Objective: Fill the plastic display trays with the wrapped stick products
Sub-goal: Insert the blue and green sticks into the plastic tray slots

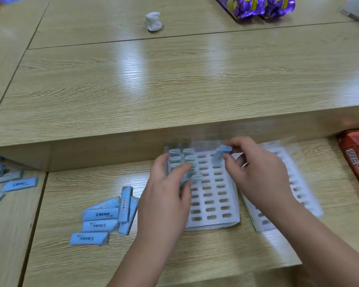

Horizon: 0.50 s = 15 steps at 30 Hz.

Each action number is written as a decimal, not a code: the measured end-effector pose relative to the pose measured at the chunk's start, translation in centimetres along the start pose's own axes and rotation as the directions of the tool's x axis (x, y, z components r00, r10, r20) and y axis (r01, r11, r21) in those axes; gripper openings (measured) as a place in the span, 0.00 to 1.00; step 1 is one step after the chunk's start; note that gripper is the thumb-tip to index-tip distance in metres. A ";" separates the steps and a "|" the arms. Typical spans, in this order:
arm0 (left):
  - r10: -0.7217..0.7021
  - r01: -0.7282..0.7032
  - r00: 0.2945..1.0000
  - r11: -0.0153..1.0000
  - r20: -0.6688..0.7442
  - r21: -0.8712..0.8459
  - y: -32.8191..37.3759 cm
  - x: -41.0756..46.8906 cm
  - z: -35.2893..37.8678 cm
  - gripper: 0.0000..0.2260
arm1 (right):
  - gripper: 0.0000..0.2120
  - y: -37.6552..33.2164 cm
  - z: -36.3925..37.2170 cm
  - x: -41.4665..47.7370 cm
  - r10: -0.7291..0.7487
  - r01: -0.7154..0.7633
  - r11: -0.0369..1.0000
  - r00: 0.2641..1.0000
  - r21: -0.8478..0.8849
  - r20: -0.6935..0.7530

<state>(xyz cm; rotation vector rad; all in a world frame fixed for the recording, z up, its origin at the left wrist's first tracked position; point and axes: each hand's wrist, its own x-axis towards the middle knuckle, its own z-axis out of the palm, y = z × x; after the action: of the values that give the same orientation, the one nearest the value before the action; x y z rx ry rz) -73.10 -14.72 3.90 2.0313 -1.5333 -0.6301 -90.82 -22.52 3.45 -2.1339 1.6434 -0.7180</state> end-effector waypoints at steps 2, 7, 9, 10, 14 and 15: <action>0.006 -0.006 1.000 0.999 -0.011 0.034 -0.1 0.1 0.1 0.15 | 0.08 0.4 0.2 0.6 0.009 -0.009 1.000 1.000 0.027 0.002; 0.027 -0.027 1.000 0.998 0.003 0.055 -0.5 0.3 -0.1 0.16 | 0.06 0.7 0.5 1.5 -0.014 0.014 1.000 0.999 -0.020 0.029; 0.039 -0.040 0.999 0.998 0.014 0.056 -0.6 0.4 -0.2 0.16 | 0.07 0.9 0.7 1.6 0.018 -0.017 0.997 1.000 -0.071 0.017; 0.044 -0.045 0.999 0.997 0.015 0.059 -0.6 0.4 -0.2 0.16 | 0.09 1.0 0.6 1.7 0.036 -0.034 0.995 0.999 -0.099 0.017; 0.056 -0.057 0.998 0.996 0.012 0.073 -0.9 0.4 -0.1 0.16 | 0.11 1.2 -0.1 2.1 0.016 -0.007 0.984 0.999 -0.178 0.048; 0.064 -0.064 0.998 0.995 0.012 0.078 -1.0 0.4 0.0 0.17 | 0.11 1.0 -0.2 2.1 -0.010 0.019 0.979 0.999 -0.204 0.045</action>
<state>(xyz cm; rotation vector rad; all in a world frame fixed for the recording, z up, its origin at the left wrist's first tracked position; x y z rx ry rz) -72.27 -14.88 3.23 2.0297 -1.6450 -0.5636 -91.32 -24.82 3.42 -2.2861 1.7463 -0.5225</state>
